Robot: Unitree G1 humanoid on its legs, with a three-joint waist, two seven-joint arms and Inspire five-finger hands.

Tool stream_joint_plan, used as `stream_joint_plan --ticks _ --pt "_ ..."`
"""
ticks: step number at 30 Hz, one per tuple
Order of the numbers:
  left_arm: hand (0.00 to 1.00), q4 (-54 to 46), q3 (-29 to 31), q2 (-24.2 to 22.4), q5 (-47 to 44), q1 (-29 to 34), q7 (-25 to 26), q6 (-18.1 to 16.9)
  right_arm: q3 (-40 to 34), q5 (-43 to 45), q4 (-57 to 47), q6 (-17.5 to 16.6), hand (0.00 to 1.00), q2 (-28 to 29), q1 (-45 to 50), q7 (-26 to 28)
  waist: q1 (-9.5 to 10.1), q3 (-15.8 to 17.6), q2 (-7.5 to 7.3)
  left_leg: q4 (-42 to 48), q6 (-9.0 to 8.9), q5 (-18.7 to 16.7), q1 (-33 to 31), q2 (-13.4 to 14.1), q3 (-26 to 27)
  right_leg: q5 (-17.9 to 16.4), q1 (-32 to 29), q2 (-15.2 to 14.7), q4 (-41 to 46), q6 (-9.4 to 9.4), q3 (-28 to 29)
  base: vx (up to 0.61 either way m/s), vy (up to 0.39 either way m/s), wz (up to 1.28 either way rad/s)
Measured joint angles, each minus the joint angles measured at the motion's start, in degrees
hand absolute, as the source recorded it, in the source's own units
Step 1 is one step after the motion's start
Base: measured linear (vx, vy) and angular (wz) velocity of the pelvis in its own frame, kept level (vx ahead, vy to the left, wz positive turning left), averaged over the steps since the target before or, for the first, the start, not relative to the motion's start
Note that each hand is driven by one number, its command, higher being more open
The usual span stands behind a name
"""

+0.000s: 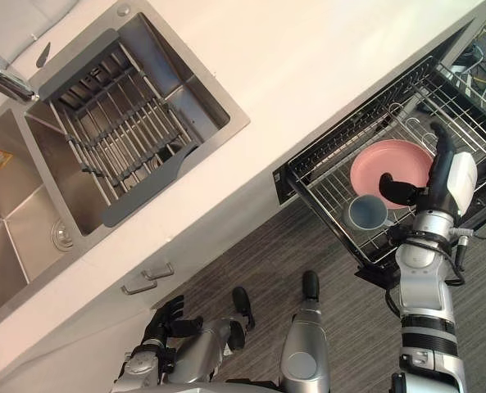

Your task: Walk over to the sink, pick up the cup, carry it to the dishwasher, place the cup inside the dishwasher, then close the dishwasher door

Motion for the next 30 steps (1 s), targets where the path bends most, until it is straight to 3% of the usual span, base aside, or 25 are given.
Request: stream_joint_plan --ticks 7,15,18,30 --pt "0.9 0.15 0.41 -0.05 0.08 -0.35 0.0 1.1 -4.68 1.47 -6.92 -1.17 0.9 6.94 3.43 -0.11 -0.12 0.12 -0.99 -1.14 0.04 0.03 2.7 -0.1 0.01 0.17 2.77 0.15 -1.69 0.1 0.19 0.0 0.001 -0.02" --pt "0.9 1.13 4.09 0.15 1.18 -0.29 -0.09 2.64 -10.66 8.21 -12.84 -1.96 0.9 17.87 13.47 0.08 -0.44 -2.36 -5.32 -2.97 0.02 0.01 6.52 -0.25 0.07 0.22 6.34 0.4 -3.8 0.18 0.83 0.01 -0.004 -0.05" --pt "0.9 1.28 5.05 0.14 1.29 0.16 -0.12 2.96 -12.37 9.62 -12.88 -2.14 0.9 20.13 16.24 0.36 -0.46 -3.68 -6.24 -3.44 0.02 0.01 8.01 -0.33 0.06 0.22 7.97 0.38 -4.4 0.18 0.76 0.0 0.0 0.0" --pt "0.9 1.13 9.37 -1.66 2.45 3.55 -0.19 3.87 -16.36 25.08 -10.94 -2.18 0.9 27.2 24.52 2.44 -0.25 -9.43 -6.56 -4.93 -0.61 -1.04 11.34 0.31 2.52 -0.33 9.12 1.11 -3.83 0.16 2.33 -0.03 -0.001 -0.09"
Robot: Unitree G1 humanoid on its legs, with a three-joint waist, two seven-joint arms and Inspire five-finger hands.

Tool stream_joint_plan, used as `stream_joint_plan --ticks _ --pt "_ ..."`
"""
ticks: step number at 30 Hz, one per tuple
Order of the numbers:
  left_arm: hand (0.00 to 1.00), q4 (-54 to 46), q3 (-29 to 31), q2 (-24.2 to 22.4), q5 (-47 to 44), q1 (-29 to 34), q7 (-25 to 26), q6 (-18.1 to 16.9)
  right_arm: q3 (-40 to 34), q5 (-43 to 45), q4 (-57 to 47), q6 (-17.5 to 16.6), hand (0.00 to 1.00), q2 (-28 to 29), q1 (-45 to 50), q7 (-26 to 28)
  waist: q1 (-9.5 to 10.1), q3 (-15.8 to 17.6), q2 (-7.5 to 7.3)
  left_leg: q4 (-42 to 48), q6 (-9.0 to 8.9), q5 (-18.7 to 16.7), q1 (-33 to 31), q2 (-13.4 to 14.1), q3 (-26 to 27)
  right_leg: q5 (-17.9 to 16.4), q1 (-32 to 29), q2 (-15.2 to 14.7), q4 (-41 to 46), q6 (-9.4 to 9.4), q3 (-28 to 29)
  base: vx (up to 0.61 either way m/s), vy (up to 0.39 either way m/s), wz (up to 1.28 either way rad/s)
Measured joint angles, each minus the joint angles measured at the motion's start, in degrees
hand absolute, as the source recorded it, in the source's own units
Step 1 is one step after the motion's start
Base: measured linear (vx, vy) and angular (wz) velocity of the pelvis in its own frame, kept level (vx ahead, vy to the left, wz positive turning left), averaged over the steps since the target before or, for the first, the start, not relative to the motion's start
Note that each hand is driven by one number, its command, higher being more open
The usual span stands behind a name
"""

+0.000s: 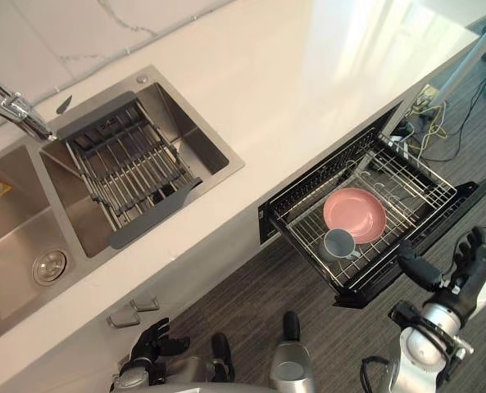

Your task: Walk over to the sink, pick up the cup, carry it to the dishwasher, place the cup inside the dishwasher, then close the dishwasher door

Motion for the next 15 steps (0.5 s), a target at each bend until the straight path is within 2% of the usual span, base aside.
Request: stream_joint_plan --ticks 4,10,15 --pt "0.9 -0.03 1.31 -0.77 0.01 0.8 -0.02 0.05 -0.21 5.21 2.02 0.0 0.9 1.24 2.46 0.44 0.02 -1.89 0.12 0.05 -0.29 -0.35 0.38 0.49 0.76 -0.97 -0.48 0.4 1.32 -0.2 0.46 0.0 -0.004 -0.07" --pt "0.9 -0.15 1.73 -1.26 -0.01 0.81 -0.02 0.11 -0.21 9.02 5.99 -0.01 0.9 1.64 2.54 1.42 0.55 -2.27 0.21 0.49 -0.76 -0.65 0.21 1.08 0.86 -2.89 -1.44 0.42 4.04 -0.42 0.11 0.01 -0.004 0.04" --pt "0.9 -0.58 1.46 -1.52 -0.02 0.53 -0.02 0.08 0.04 13.46 8.43 -0.02 0.9 1.66 1.77 1.68 1.8 -2.29 0.22 1.78 -0.94 -0.75 -0.67 1.38 0.68 -4.95 -2.38 0.14 6.67 -0.52 -1.03 0.02 -0.021 0.12"
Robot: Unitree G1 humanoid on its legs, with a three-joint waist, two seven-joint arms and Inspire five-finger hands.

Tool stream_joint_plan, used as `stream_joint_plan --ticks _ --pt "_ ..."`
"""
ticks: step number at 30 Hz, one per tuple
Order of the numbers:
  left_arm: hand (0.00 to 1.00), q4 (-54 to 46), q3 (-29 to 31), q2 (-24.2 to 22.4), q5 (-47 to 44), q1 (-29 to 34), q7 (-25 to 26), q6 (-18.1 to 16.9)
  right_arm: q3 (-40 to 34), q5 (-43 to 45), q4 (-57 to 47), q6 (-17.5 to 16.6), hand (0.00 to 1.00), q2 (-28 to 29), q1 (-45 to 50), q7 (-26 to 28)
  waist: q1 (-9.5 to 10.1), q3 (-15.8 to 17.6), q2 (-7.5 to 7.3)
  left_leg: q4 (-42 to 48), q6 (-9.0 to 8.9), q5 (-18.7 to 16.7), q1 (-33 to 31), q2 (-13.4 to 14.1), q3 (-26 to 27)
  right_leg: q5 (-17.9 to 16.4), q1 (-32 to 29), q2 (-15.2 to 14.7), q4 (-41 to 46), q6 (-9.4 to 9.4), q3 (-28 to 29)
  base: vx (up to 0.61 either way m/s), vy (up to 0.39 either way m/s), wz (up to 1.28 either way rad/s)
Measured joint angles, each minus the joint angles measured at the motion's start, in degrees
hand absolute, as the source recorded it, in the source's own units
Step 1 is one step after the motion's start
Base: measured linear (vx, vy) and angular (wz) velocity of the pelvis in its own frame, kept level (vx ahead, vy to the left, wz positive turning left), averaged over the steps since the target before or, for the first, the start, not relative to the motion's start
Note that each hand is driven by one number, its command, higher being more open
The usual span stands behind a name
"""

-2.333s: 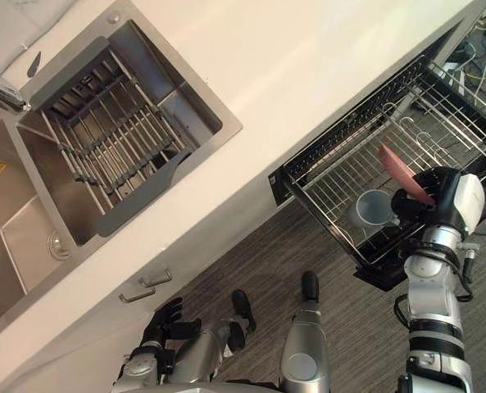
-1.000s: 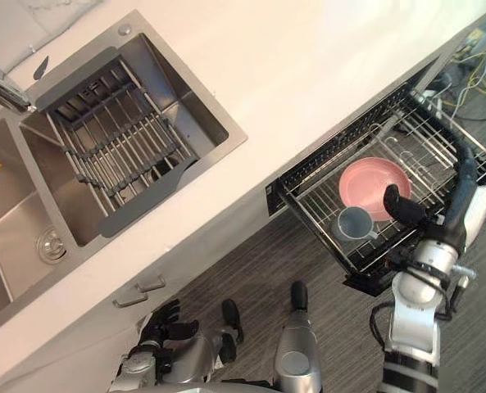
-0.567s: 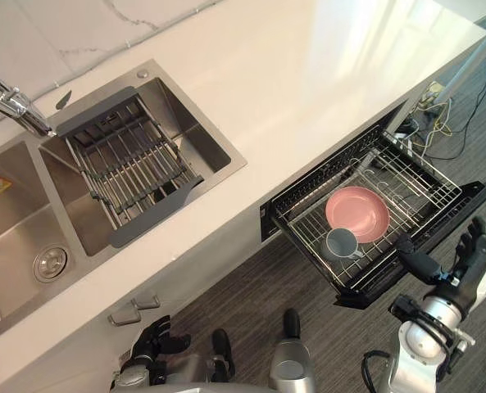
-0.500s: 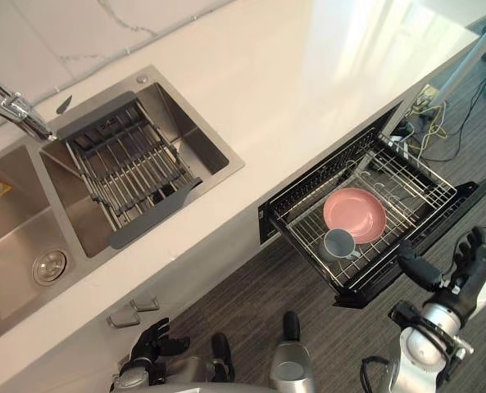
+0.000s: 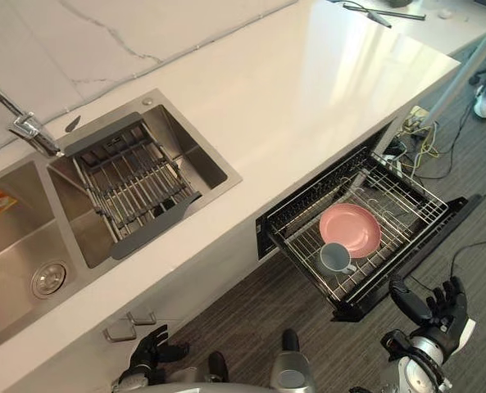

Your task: Walk over to the sink, pick up the cup, carry it to the dishwasher, place the cup inside the dishwasher, then close the dishwasher door

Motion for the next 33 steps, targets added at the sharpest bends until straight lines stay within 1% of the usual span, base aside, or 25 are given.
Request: stream_joint_plan --ticks 2,7,13,18,19,20,23,26,28,31,33 --pt "0.9 0.02 -0.23 0.06 -0.01 0.0 0.02 0.0 0.18 0.52 0.15 0.0 0.9 0.0 -0.39 0.23 0.13 0.01 -0.01 0.34 0.0 0.0 -0.21 -0.01 -0.04 -0.32 -0.12 -0.14 0.44 0.03 -0.19 0.02 -0.008 0.08" --pt "0.9 -0.01 -0.85 0.22 -0.06 -0.68 0.04 -0.18 0.21 2.82 2.79 -0.93 0.9 -0.04 -2.49 0.57 1.42 0.34 -0.53 0.88 -0.07 -0.06 -1.31 -0.14 -0.4 -1.43 -1.53 -0.57 2.32 0.0 -0.69 -0.01 -0.003 0.05" --pt "0.9 0.03 -0.92 0.42 -0.15 -0.99 0.83 -0.2 0.0 6.63 3.88 -2.64 0.9 -0.03 -3.19 -1.41 1.42 0.91 -0.77 2.02 -0.14 -0.54 -2.49 -0.12 -0.45 -3.14 -2.91 -1.22 5.29 -0.06 -1.7 -0.03 -0.004 0.11" --pt "0.9 0.03 -0.92 0.41 -0.16 -1.6 1.61 -0.2 -0.11 8.77 3.96 -4.36 0.9 0.21 -3.28 -3.56 1.47 1.5 -0.32 3.18 -0.13 -1.71 -3.05 -0.07 0.31 -4.67 -3.86 -1.78 7.69 0.05 -2.08 -0.01 0.005 0.08" --pt "0.9 0.03 -0.92 0.39 -0.16 -1.75 1.7 -0.2 -0.1 8.77 3.95 -4.64 0.9 0.29 -3.3 -3.85 1.49 1.93 -0.63 3.29 -0.14 -1.77 -3.05 -0.06 0.37 -4.73 -3.87 -1.79 7.73 0.06 -2.05 0.0 0.0 0.0" --pt "0.9 0.03 -0.92 0.4 -0.16 -2.14 2.02 -0.2 -0.11 8.78 3.85 -5.23 0.9 0.62 -3.42 -4.33 1.5 2.29 -0.29 3.48 -0.17 -1.81 -3.04 -0.03 0.51 -4.92 -3.88 -1.79 7.9 0.07 -1.96 0.01 0.006 -0.04" --pt "0.9 0.0 -0.91 0.36 -0.16 -2.63 2.39 -0.2 -0.11 8.75 3.07 -6.1 0.9 1.76 -3.56 -5.64 1.52 2.87 -0.3 3.76 -0.26 -1.94 -3.05 0.07 1.92 -5.7 -4.68 -1.86 8.81 0.13 -1.33 0.02 0.003 -0.09" --pt "0.9 -0.11 -0.92 -0.12 -0.16 -3.35 2.78 -0.28 -0.08 8.69 2.95 -6.08 0.9 3.16 -3.65 -7.16 1.52 3.55 -0.02 4.46 -0.31 -2.57 -3.0 0.32 2.84 -6.34 -5.05 -1.72 9.46 0.09 -0.67 0.05 0.003 -0.14" --pt "0.9 -0.47 -0.91 -0.76 -0.23 -3.96 3.23 -0.39 0.14 8.25 2.43 -6.07 0.9 4.44 -3.7 -9.27 1.48 4.25 0.26 5.07 -0.37 -3.13 -2.99 0.56 3.23 -6.65 -5.05 -1.57 9.58 0.11 -0.4 0.04 0.006 -0.1" --pt "0.9 -0.25 -0.95 -0.96 -0.73 -4.56 3.86 -0.02 0.1 7.07 1.03 -6.08 0.9 4.48 -3.7 -12.19 1.44 5.25 0.84 5.52 -0.29 -3.67 -2.99 0.62 3.48 -6.95 -5.06 -1.59 9.71 0.2 -0.34 0.02 0.008 -0.02" --pt "0.9 -0.28 -0.94 -0.97 -0.95 -4.62 4.07 0.02 0.1 5.96 0.75 -6.21 0.9 4.5 -3.7 -13.13 1.44 5.46 0.89 5.64 -0.31 -3.77 -2.99 0.68 3.55 -7.07 -5.05 -1.58 9.77 0.18 -0.38 0.0 0.0 0.0"
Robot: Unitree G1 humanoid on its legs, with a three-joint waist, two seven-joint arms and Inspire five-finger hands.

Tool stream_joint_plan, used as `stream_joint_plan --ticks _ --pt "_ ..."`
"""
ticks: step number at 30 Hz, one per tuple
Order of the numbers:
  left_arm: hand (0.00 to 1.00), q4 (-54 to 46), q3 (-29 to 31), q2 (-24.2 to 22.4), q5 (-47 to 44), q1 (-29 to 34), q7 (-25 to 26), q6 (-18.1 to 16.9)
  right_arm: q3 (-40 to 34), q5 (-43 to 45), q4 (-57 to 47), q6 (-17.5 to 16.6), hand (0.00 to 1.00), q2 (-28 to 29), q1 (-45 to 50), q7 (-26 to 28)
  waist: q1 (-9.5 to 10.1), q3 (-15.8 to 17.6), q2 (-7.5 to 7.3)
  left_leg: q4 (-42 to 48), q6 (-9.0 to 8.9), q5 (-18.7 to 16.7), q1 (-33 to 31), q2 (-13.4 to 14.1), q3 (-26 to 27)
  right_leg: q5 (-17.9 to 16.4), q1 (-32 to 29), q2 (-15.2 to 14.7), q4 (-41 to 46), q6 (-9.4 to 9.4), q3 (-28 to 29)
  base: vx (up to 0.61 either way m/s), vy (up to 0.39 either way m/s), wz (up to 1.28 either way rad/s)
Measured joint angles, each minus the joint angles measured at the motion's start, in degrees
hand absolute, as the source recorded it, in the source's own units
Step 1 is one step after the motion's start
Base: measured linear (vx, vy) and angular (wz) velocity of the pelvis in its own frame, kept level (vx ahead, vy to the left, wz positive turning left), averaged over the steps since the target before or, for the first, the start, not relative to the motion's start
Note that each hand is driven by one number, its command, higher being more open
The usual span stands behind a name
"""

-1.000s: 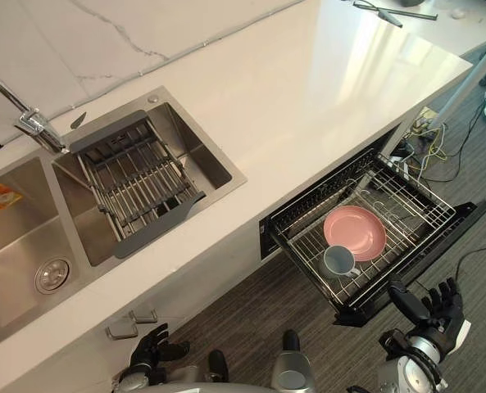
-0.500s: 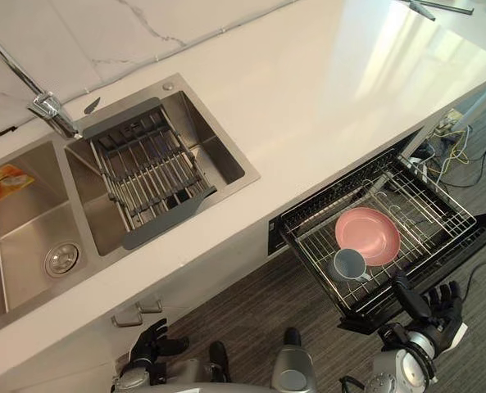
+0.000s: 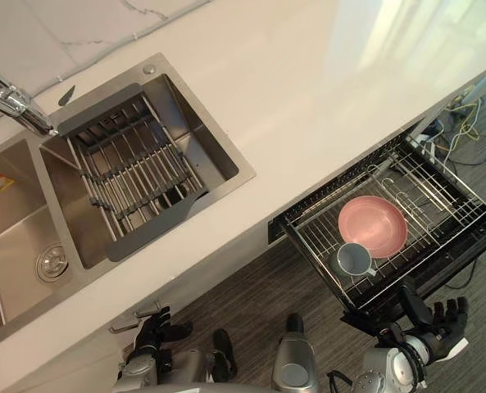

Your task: Walk over to the sink, pick up the cup, carry it to the dishwasher, place the cup inside the dishwasher, then close the dishwasher door

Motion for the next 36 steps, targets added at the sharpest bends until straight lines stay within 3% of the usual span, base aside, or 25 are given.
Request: stream_joint_plan --ticks 8,20,25,31,36 --pt "0.9 -0.1 -0.06 -0.03 -0.35 -0.2 0.99 -0.02 1.27 -0.39 -1.01 -0.3 0.9 -0.14 -0.04 -0.55 0.07 0.9 0.27 0.98 -0.13 -0.96 0.2 0.26 0.03 -0.95 0.05 -0.06 1.35 -0.07 -0.35 0.0 0.0 0.0" --pt "0.9 0.04 -1.26 0.79 -0.42 -0.2 0.07 -0.64 2.11 11.47 3.8 -0.98 0.9 -3.6 -1.24 11.39 0.34 1.13 0.05 1.2 -0.28 -1.14 -0.09 0.22 -0.31 -1.19 -0.18 -0.2 1.65 -0.08 -0.64 -0.01 0.002 0.0" --pt "0.9 0.51 -2.33 2.0 -0.38 -0.17 -1.85 -0.74 3.75 14.36 8.14 -3.1 0.9 -6.38 -2.66 14.05 -0.02 1.09 0.1 0.75 -0.34 -0.85 -0.18 -0.12 -0.95 -1.14 -0.2 -0.59 1.86 -0.01 -1.53 -0.02 0.009 0.06" --pt "0.9 0.66 -5.33 2.96 -0.3 -0.18 -3.21 -1.67 7.16 16.53 11.83 -4.76 0.9 -10.12 -4.32 16.4 -0.83 1.05 0.12 -1.67 -0.03 1.69 -0.54 -1.13 -3.6 0.01 0.29 -1.46 0.91 0.33 -3.71 -0.04 0.009 0.2" --pt "0.9 0.74 -6.59 3.22 -0.27 -0.18 -4.3 -2.55 11.62 17.84 15.78 -4.25 0.9 -14.64 -10.73 18.71 -0.9 0.88 0.38 -4.32 0.52 5.59 -2.3 -1.89 -6.59 3.86 0.95 -1.6 -3.55 0.05 -6.42 -0.1 0.015 0.23"
